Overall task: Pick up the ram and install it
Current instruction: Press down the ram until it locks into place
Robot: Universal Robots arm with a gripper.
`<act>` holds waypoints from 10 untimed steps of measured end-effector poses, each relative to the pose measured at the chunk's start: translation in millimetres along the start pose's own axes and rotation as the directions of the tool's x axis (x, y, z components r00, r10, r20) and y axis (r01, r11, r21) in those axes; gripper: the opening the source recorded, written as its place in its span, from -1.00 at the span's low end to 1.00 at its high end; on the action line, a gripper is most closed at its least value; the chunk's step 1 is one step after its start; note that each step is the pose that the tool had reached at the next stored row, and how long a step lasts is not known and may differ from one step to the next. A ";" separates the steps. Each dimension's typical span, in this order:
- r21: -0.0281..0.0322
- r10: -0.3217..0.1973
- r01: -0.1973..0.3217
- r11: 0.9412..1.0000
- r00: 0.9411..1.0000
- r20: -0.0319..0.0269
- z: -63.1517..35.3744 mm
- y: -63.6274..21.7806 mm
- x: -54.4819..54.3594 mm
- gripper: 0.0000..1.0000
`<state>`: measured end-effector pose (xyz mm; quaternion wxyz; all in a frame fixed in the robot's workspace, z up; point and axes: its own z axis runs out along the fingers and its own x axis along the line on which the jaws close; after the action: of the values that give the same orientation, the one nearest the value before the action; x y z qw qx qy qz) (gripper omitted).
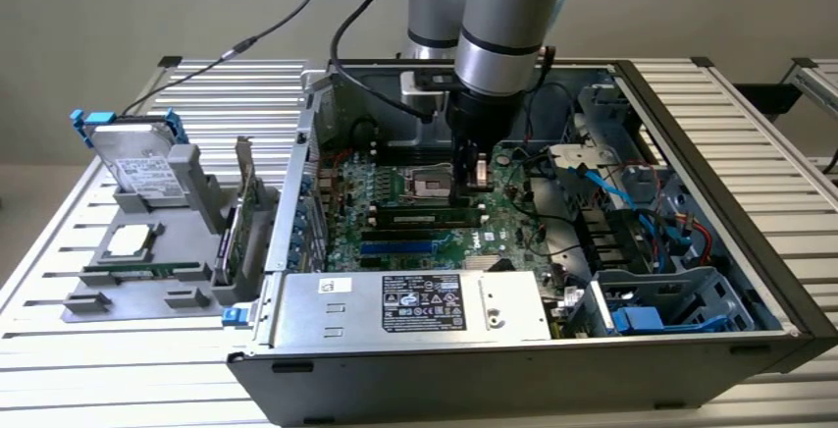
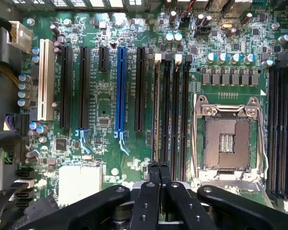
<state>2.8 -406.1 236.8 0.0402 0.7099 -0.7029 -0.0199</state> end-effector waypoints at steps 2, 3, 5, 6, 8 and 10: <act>0.000 0.000 0.000 1.000 1.000 0.000 1.1 -0.1 -0.2 -0.80; 0.000 0.000 0.000 1.000 1.000 -0.001 1.2 -0.1 -0.2 -0.80; 0.000 0.000 0.000 1.000 1.000 0.000 3.8 -0.3 -0.3 -0.80; 0.000 0.000 0.000 1.000 1.000 0.000 5.6 -0.5 -0.4 -0.80; 0.000 0.000 0.000 1.000 1.000 -0.001 6.6 -0.5 -0.5 -0.80; 0.000 0.000 0.000 1.000 1.000 -0.001 7.3 -0.6 -0.5 -0.80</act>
<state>2.8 -405.8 229.4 0.0405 0.7099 -0.7029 -0.0196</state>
